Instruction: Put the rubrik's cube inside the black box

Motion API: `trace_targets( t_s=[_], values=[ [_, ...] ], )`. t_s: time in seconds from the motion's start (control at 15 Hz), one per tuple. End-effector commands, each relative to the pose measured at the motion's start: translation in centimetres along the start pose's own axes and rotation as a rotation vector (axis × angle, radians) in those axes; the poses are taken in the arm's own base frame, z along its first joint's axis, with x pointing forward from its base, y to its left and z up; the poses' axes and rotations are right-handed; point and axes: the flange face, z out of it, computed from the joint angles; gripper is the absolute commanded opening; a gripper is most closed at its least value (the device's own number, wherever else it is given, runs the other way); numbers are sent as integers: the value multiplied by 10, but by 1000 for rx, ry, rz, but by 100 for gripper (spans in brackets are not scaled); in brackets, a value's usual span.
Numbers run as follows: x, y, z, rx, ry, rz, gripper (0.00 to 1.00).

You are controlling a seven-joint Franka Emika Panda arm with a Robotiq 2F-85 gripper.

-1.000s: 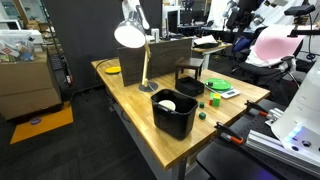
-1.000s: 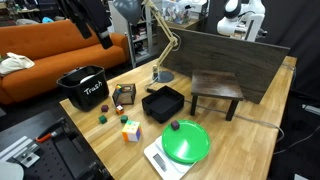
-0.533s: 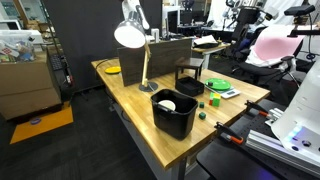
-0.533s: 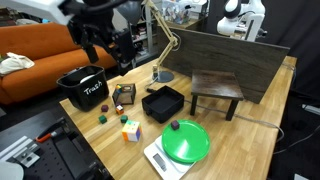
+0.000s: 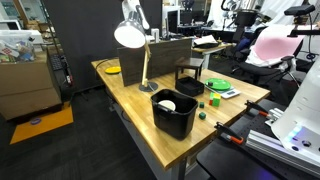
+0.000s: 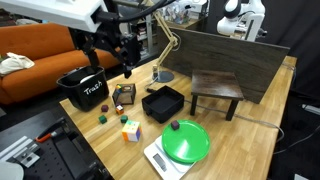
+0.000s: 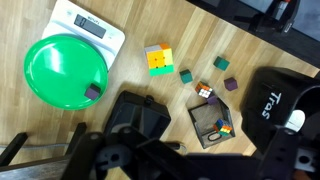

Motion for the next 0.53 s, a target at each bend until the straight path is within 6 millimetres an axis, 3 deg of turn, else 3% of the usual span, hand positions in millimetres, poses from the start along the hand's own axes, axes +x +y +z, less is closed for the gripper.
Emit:
trace_targets(
  t_s=[0.0, 0.27, 0.47],
  values=[
    [0, 0, 0, 0, -1, 0, 100],
    [13, 3, 7, -53, -37, 9, 100],
    [30, 1, 32, -99, -114, -10, 100]
  ],
)
